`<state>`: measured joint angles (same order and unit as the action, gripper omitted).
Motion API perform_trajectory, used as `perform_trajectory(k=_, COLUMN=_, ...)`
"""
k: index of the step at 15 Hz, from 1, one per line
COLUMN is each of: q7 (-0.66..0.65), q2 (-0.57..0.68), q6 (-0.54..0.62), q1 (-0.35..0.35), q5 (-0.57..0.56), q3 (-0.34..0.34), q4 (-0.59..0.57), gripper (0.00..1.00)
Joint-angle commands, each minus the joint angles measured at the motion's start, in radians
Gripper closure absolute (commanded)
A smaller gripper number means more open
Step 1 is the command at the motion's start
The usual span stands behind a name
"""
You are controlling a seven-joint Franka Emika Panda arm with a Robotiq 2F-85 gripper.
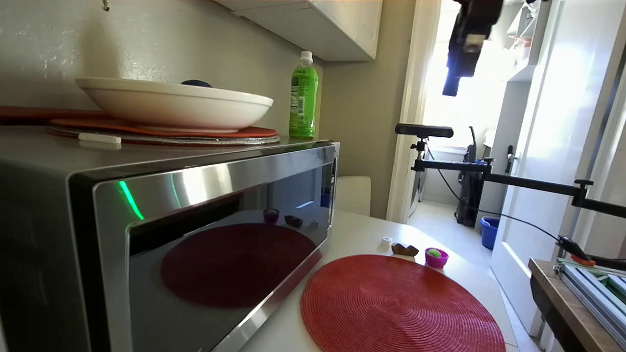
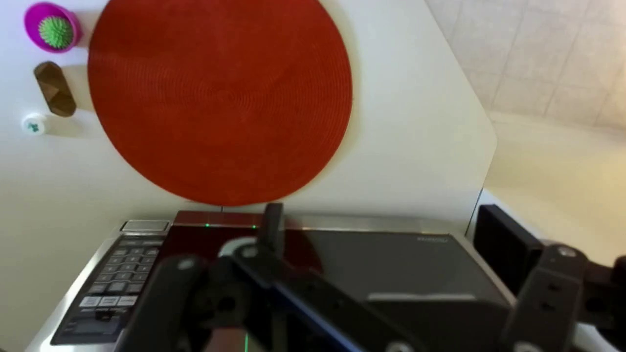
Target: Open the microwave door
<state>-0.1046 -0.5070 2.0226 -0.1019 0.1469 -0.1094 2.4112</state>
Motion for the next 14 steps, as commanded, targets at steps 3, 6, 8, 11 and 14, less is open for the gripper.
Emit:
perform_trajectory(k=3, q7=0.016, q2=0.046, q6=0.227, q1=0.043, q5=-0.001, q3=0.051, q4=0.068, gripper=0.00)
perform_trajectory(k=6, q7=0.092, q2=0.068, q6=0.259, q1=0.061, q5=-0.049, q3=0.077, q4=0.110, gripper=0.00)
perform_trajectory(k=8, q7=0.192, q2=0.099, q6=0.316, q1=0.081, q5=-0.130, q3=0.100, q4=0.128, gripper=0.00)
perform_trajectory(k=11, q7=0.154, q2=0.102, q6=0.298, q1=0.081, q5=-0.116, q3=0.102, q4=0.122, gripper=0.00)
perform_trajectory(k=14, q7=0.165, q2=0.104, q6=0.302, q1=0.079, q5=-0.120, q3=0.099, q4=0.122, gripper=0.00)
